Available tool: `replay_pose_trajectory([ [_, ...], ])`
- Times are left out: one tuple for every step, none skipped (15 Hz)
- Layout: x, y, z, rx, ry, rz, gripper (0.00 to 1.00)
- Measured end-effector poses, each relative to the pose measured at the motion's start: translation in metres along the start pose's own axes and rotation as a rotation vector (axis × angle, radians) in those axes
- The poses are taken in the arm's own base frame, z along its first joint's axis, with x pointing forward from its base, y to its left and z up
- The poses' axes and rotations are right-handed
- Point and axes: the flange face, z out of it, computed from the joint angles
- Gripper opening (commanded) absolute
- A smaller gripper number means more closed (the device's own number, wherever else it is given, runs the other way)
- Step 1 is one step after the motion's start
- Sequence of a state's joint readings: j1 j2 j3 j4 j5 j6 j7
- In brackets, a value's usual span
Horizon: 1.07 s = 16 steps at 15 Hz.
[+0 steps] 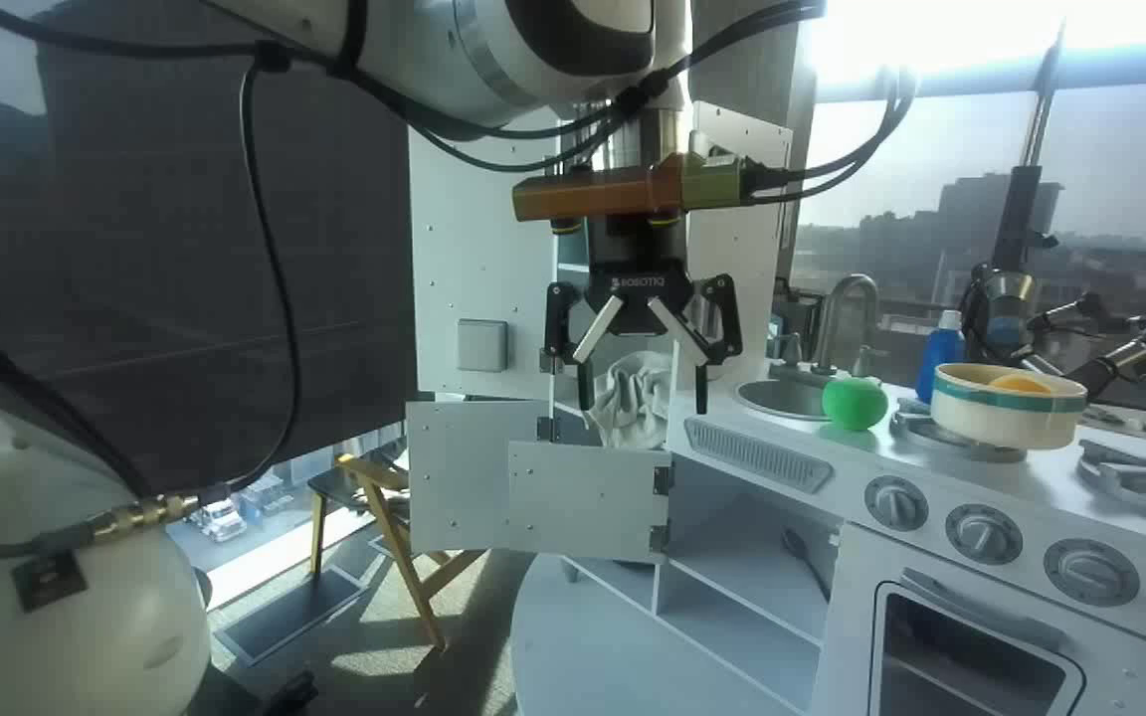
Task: Use the white towel to wipe the sink.
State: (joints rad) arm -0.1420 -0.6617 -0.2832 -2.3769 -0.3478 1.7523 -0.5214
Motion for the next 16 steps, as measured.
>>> replay_pose_trajectory([
  [0.0, 0.001, -0.002, -0.002, 0.004, 0.001, 1.0],
  [0.0, 0.002, -0.004, -0.005, 0.008, 0.003, 1.0],
  [-0.001, 0.002, -0.006, -0.007, 0.012, 0.004, 1.0],
  [-0.001, 0.002, -0.007, -0.008, 0.014, 0.005, 1.0],
  [-0.001, 0.002, -0.007, -0.008, 0.014, 0.005, 1.0],
  [-0.001, 0.002, -0.007, -0.008, 0.014, 0.005, 1.0],
  [-0.001, 0.002, -0.007, -0.008, 0.014, 0.005, 1.0],
  [-0.001, 0.002, -0.007, -0.008, 0.014, 0.005, 1.0],
  [-0.001, 0.002, -0.007, -0.008, 0.014, 0.005, 1.0],
  [-0.001, 0.002, -0.007, -0.008, 0.014, 0.005, 1.0],
  [0.001, 0.0, -0.005, -0.002, 0.012, -0.017, 1.0],
  [0.008, -0.005, -0.001, 0.011, 0.01, -0.065, 1.0],
  [0.019, -0.012, 0.004, 0.022, 0.015, -0.116, 1.0],
  [0.035, -0.02, 0.01, 0.032, 0.026, -0.17, 1.0],
  [0.053, -0.029, 0.017, 0.038, 0.04, -0.222, 1.0],
  [0.073, -0.037, 0.023, 0.036, 0.057, -0.276, 1.0],
])
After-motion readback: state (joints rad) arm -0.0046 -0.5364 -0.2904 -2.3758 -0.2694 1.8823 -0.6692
